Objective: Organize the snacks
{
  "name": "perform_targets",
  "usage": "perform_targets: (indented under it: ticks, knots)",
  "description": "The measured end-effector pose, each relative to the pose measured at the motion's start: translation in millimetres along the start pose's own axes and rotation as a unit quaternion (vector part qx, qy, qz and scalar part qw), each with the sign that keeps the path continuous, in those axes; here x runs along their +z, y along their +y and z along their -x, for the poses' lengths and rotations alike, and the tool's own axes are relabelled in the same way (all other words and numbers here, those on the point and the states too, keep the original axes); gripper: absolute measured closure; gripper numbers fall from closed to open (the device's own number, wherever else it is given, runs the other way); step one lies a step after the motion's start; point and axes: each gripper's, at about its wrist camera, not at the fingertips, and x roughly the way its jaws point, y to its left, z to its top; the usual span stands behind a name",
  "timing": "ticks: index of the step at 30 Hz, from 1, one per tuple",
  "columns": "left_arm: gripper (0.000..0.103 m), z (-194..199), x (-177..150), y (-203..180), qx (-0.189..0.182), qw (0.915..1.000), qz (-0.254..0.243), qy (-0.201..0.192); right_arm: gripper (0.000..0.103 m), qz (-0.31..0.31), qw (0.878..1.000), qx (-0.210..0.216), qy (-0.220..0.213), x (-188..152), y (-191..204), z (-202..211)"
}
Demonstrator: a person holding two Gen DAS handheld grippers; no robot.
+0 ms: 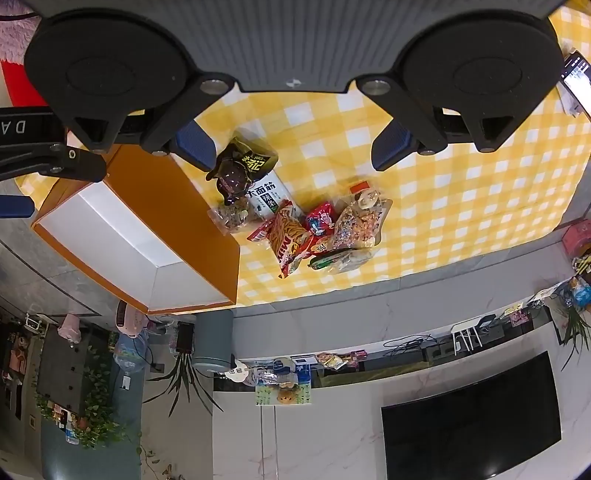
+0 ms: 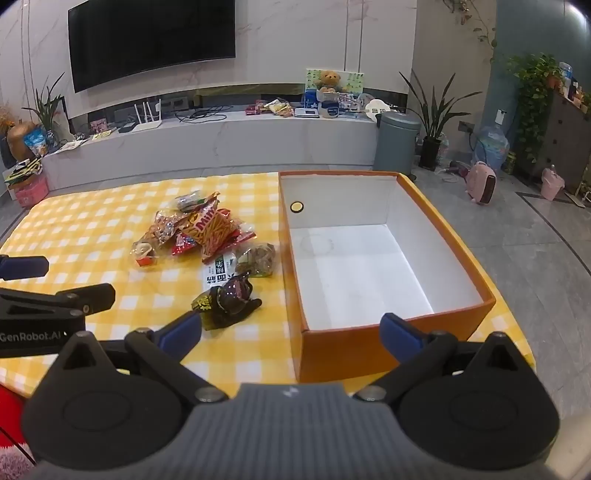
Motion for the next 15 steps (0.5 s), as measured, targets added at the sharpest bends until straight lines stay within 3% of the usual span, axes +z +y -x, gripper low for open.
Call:
perform_targets:
  ticks: [15]
  knots:
    - [0.000, 2.1, 1.4, 4.5, -0.001, 0.9999, 0.017, 0.003, 0.003, -0.002, 1.000, 0.003, 0.003, 0.6, 4.1, -5.8]
